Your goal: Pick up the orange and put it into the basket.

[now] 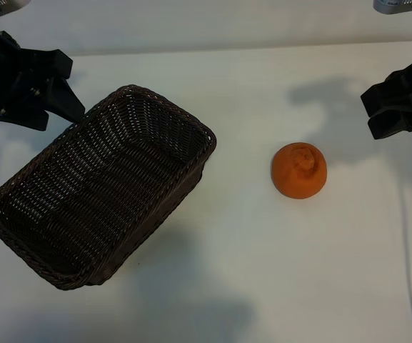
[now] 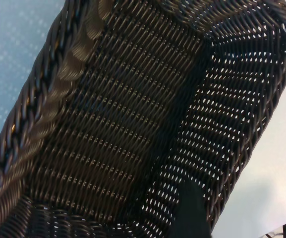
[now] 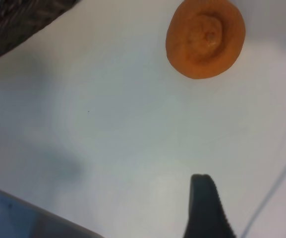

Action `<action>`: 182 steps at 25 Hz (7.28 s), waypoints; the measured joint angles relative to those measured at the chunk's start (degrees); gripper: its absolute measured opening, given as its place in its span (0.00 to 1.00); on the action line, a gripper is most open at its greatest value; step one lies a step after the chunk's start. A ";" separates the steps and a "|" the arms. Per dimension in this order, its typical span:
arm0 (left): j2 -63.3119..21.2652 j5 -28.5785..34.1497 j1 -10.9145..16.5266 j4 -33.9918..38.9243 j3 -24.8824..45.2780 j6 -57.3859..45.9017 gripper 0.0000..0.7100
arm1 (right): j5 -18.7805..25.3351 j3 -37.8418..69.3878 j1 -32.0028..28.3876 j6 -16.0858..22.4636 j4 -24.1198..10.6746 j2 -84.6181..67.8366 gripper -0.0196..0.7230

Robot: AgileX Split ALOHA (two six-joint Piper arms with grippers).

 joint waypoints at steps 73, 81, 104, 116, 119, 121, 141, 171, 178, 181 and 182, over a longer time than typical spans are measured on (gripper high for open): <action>-8.40 -0.21 4.96 20.50 15.59 -23.58 0.80 | -0.01 0.00 0.00 -0.05 -0.16 0.00 0.59; -8.40 -0.62 5.06 27.24 17.15 -27.52 0.80 | -0.01 0.00 0.00 -0.05 -0.16 0.00 0.59; -8.40 -18.90 7.51 20.65 33.76 -29.33 0.80 | -0.01 0.00 0.00 -0.05 -0.16 0.00 0.59; -8.40 -31.48 7.51 16.22 40.09 -28.44 0.80 | -0.01 0.00 0.00 -0.05 -0.16 0.00 0.59; -8.40 -33.57 7.51 16.22 41.66 -28.30 0.80 | -0.01 0.00 0.00 -0.05 -0.16 0.00 0.59; -8.34 -34.83 7.51 16.22 42.24 -28.35 0.78 | -0.01 0.00 0.00 -0.05 -0.16 0.00 0.59; -5.17 -28.88 7.80 12.69 35.79 -28.65 0.28 | -0.06 0.00 0.00 -0.05 -0.16 0.00 0.59; 7.12 -1.30 7.80 1.39 -1.54 -0.21 0.25 | -0.01 0.00 0.00 -0.05 -0.16 0.00 0.59; 12.93 -0.02 7.80 0.56 -7.63 3.96 0.25 | -0.01 0.00 0.00 -0.05 -0.16 0.00 0.58; 14.84 -0.02 7.80 0.29 -7.85 4.70 0.25 | -0.01 0.00 0.00 -0.05 -0.16 0.00 0.58; 15.37 -0.02 7.80 0.02 -7.85 5.12 0.25 | -0.01 0.00 0.00 -0.05 -0.16 0.00 0.58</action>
